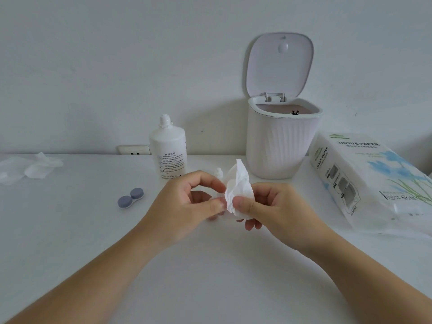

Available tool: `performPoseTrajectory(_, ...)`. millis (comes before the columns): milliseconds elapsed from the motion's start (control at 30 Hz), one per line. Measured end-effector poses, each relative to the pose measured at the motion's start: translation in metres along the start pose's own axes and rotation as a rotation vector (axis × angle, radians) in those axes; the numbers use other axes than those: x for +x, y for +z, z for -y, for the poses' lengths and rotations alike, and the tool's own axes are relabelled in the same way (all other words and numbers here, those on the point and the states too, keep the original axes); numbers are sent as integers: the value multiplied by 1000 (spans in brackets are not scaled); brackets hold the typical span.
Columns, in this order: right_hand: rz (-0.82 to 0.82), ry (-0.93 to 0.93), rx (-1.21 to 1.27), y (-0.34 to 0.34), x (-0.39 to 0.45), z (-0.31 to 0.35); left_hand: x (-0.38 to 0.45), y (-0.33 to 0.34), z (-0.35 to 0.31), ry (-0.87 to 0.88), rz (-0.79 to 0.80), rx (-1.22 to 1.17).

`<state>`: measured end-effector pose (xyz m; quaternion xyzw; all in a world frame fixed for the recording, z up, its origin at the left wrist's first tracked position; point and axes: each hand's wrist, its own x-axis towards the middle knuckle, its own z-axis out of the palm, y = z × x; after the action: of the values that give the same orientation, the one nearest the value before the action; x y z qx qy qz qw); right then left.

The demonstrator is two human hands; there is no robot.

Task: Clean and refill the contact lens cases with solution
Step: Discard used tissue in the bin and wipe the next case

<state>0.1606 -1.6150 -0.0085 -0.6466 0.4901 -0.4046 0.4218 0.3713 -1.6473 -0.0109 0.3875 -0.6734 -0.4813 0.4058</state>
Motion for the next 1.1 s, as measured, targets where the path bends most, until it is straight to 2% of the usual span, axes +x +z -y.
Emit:
performPoseTrajectory(200, -39, 47, 63, -4, 1, 3, 0, 1, 0, 28, 40, -73)
performPoseTrajectory(367, -13, 64, 56, -4, 1, 2, 1, 2, 4, 135, -29, 92)
performPoseTrajectory(500, 74, 86, 6, -2, -2, 3, 0, 0, 3, 201, 34, 205)
performPoseTrajectory(633, 137, 95, -37, 1, -3, 3, 0, 0, 6, 172, 83, 284)
performPoseTrajectory(800, 104, 62, 14, -2, -3, 4, 0, -2, 4, 164, -5, 171)
performPoseTrajectory(1000, 69, 62, 174, 0, -2, 3, -3, 6, 9, 241, -34, 207)
performPoseTrajectory(1100, 77, 79, 169, -1, -2, 2, -2, 5, 9, 220, -40, 201)
